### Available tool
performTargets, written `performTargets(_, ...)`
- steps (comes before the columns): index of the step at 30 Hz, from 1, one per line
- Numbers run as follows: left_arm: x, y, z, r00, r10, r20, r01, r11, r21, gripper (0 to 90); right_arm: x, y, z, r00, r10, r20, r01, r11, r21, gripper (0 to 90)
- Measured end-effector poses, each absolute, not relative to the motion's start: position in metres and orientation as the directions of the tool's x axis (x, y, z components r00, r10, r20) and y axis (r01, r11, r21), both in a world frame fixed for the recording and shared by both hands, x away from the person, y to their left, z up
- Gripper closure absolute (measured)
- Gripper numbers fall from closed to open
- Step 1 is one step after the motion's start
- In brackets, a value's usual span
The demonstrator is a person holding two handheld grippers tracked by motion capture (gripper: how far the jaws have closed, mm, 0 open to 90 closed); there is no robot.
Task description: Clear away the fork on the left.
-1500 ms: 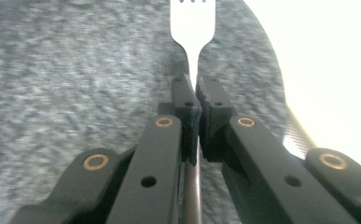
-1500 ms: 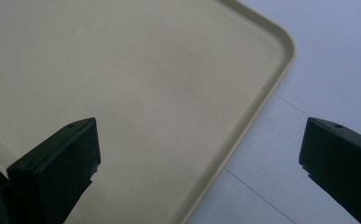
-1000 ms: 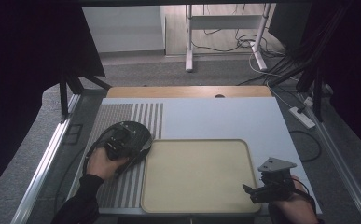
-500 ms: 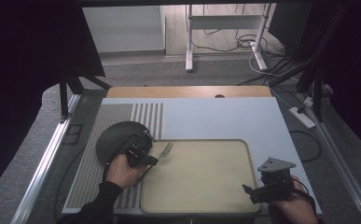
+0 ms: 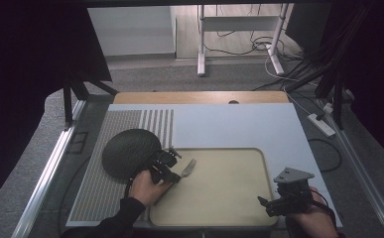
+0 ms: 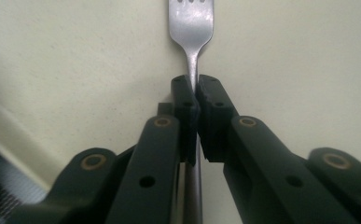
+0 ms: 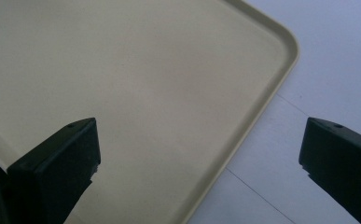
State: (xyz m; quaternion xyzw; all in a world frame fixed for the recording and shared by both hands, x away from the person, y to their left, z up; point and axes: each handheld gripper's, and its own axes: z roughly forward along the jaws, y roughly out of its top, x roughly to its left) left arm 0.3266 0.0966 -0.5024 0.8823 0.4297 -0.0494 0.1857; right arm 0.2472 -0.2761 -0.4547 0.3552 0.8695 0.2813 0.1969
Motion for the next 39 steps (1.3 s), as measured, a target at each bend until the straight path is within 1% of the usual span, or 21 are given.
performTargets(2,0.326,0.097,-0.504,0.634,0.733,-0.247,0.77,-0.569,0.288,81.7,0.247,-0.276,-0.455,-0.67,0.728,-0.142,0.507,0.589,0.629,0.0)
performTargets(3,0.326,0.097,-0.504,0.639,0.731,-0.241,0.765,-0.572,0.295,81.7,0.247,-0.276,-0.455,-0.67,0.728,-0.142,0.507,0.589,0.63,0.0)
performTargets(4,0.325,0.097,-0.498,0.646,0.731,-0.22,0.755,-0.57,0.325,75.5,0.247,-0.276,-0.455,-0.671,0.728,-0.142,0.507,0.589,0.629,0.0)
performTargets(5,0.325,0.097,-0.498,0.646,0.731,-0.22,0.755,-0.57,0.325,74.9,0.247,-0.276,-0.455,-0.671,0.728,-0.142,0.507,0.589,0.629,0.0)
performTargets(6,0.324,0.098,-0.493,0.654,0.729,-0.203,0.742,-0.567,0.356,74.9,0.247,-0.276,-0.455,-0.671,0.728,-0.142,0.507,0.59,0.629,0.0)
performTargets(7,0.323,0.098,-0.49,0.66,0.725,-0.195,0.735,-0.57,0.368,75.8,0.247,-0.276,-0.454,-0.671,0.728,-0.142,0.507,0.59,0.628,0.0)
performTargets(8,0.32,0.095,-0.488,0.682,0.705,-0.195,0.715,-0.588,0.379,82.9,0.247,-0.276,-0.455,-0.671,0.728,-0.142,0.507,0.59,0.628,0.0)
performTargets(10,0.318,0.093,-0.49,0.691,0.694,-0.202,0.711,-0.601,0.366,88.1,0.247,-0.276,-0.455,-0.671,0.728,-0.142,0.507,0.589,0.629,0.0)
performTargets(12,0.318,0.087,-0.5,0.695,0.684,-0.221,0.714,-0.621,0.323,88.8,0.247,-0.276,-0.455,-0.671,0.727,-0.144,0.506,0.591,0.628,0.0)
performTargets(14,0.32,0.088,-0.506,0.689,0.686,-0.233,0.721,-0.621,0.306,88.9,0.247,-0.276,-0.455,-0.671,0.727,-0.144,0.505,0.591,0.629,0.0)
performTargets(17,0.322,0.092,-0.506,0.675,0.699,-0.236,0.735,-0.606,0.305,89.0,0.247,-0.276,-0.455,-0.672,0.726,-0.143,0.505,0.591,0.629,0.0)
performTargets(19,0.323,0.098,-0.505,0.661,0.719,-0.215,0.745,-0.594,0.303,88.9,0.247,-0.276,-0.455,-0.673,0.726,-0.143,0.505,0.592,0.628,0.0)
performTargets(21,0.325,0.104,-0.506,0.645,0.73,-0.225,0.759,-0.578,0.3,89.0,0.247,-0.276,-0.455,-0.673,0.726,-0.143,0.505,0.592,0.629,0.0)
performTargets(26,0.329,0.12,-0.506,0.612,0.762,-0.213,0.784,-0.549,0.289,88.9,0.247,-0.276,-0.455,-0.674,0.725,-0.142,0.505,0.592,0.628,0.0)
performTargets(31,0.331,0.133,-0.505,0.594,0.774,-0.219,0.797,-0.529,0.293,88.7,0.247,-0.276,-0.455,-0.673,0.726,-0.142,0.506,0.592,0.627,0.0)
performTargets(32,0.332,0.135,-0.506,0.592,0.772,-0.233,0.799,-0.522,0.299,86.6,0.247,-0.276,-0.455,-0.674,0.725,-0.143,0.504,0.593,0.627,0.0)
performTargets(33,0.332,0.135,-0.506,0.591,0.77,-0.241,0.799,-0.52,0.302,86.6,0.247,-0.276,-0.455,-0.674,0.725,-0.143,0.504,0.593,0.627,0.0)
performTargets(35,0.332,0.135,-0.505,0.602,0.763,-0.236,0.79,-0.526,0.313,83.7,0.247,-0.276,-0.455,-0.674,0.725,-0.143,0.505,0.594,0.626,0.0)
performTargets(36,0.332,0.135,-0.503,0.61,0.76,-0.225,0.782,-0.53,0.328,78.4,0.247,-0.276,-0.455,-0.674,0.724,-0.143,0.504,0.593,0.627,0.0)
performTargets(38,0.332,0.135,-0.502,0.612,0.759,-0.219,0.778,-0.529,0.34,73.1,0.247,-0.276,-0.455,-0.674,0.725,-0.142,0.505,0.592,0.628,0.0)
performTargets(39,0.332,0.136,-0.501,0.617,0.756,-0.219,0.772,-0.529,0.352,73.1,0.247,-0.276,-0.455,-0.674,0.725,-0.142,0.505,0.592,0.628,0.0)
